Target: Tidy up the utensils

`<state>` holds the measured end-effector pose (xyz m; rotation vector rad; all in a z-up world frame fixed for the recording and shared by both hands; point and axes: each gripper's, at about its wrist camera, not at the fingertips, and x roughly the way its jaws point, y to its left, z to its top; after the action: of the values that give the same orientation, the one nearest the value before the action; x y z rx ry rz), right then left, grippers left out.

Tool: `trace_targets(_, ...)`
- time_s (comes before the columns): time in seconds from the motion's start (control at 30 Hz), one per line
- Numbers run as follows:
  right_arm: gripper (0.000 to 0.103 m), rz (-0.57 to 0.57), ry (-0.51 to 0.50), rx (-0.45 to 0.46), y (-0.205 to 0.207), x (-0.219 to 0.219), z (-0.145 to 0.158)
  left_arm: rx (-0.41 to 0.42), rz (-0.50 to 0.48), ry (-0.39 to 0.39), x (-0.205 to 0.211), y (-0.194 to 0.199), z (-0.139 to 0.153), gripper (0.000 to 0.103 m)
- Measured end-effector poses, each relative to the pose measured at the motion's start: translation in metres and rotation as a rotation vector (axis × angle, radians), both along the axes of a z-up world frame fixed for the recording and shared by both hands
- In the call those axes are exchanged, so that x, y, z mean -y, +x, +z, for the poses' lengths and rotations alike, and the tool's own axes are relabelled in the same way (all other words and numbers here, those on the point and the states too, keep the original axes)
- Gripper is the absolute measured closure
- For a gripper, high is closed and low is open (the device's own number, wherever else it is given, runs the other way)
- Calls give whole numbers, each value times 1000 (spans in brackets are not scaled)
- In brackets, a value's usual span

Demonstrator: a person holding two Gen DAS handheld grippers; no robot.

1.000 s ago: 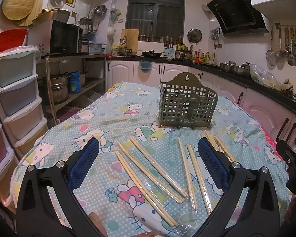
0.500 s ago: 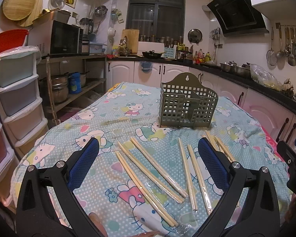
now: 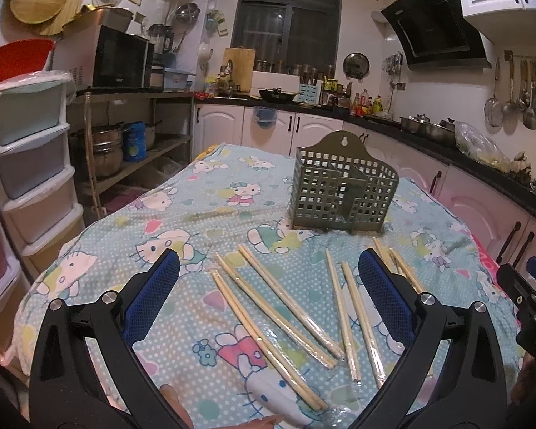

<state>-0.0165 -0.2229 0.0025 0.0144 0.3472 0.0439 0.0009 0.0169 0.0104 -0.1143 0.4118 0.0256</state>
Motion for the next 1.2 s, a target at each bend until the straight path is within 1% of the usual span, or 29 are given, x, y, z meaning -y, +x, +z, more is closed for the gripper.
trace_targets(0.3, 6, 78, -38, -55, 27, -8, 5, -93, 40, -34, -22, 18, -15, 11)
trace_targets(0.43, 6, 132, -24, -103, 44, -13, 5, -140, 49, -60, -35, 25, -23, 11)
trace_targets(0.53, 6, 150, -27, -130, 57, -17, 5, -174, 61, -75, -44, 31, -28, 11)
trace_targets(0.63, 6, 161, -33, -156, 70, -20, 4, -202, 50, -101, -52, 36, -33, 11)
trace_targets(0.73, 6, 170, -34, -185, 84, -20, 2, -228, 22, -144, -59, 42, -39, 11)
trace_targets(0.8, 6, 168, -39, -201, 93, -19, 0, -248, 33, -137, -60, 46, -40, 11)
trace_targets(0.9, 6, 165, -50, -229, 106, -18, -4, -270, 15, -163, -63, 52, -43, 11)
trace_targets(0.97, 6, 161, -54, -263, 117, -15, -8, -292, 6, -157, -62, 59, -45, 15)
trace_targets(1.03, 7, 157, -58, -296, 127, -13, -13, -314, -14, -177, -62, 65, -47, 28)
trace_targets(1.07, 8, 158, -57, -309, 132, -12, -15, -318, -29, -187, -61, 68, -48, 30)
trace_targets(1.13, 18, 157, -66, -340, 143, -10, -20, -339, -55, -184, -57, 75, -51, 43)
trace_targets(1.17, 20, 156, -74, -357, 148, -10, -23, -351, -63, -188, -57, 78, -53, 46)
trace_targets(1.2, 22, 158, -79, -368, 152, -11, -24, -376, -75, -215, -59, 82, -57, 48)
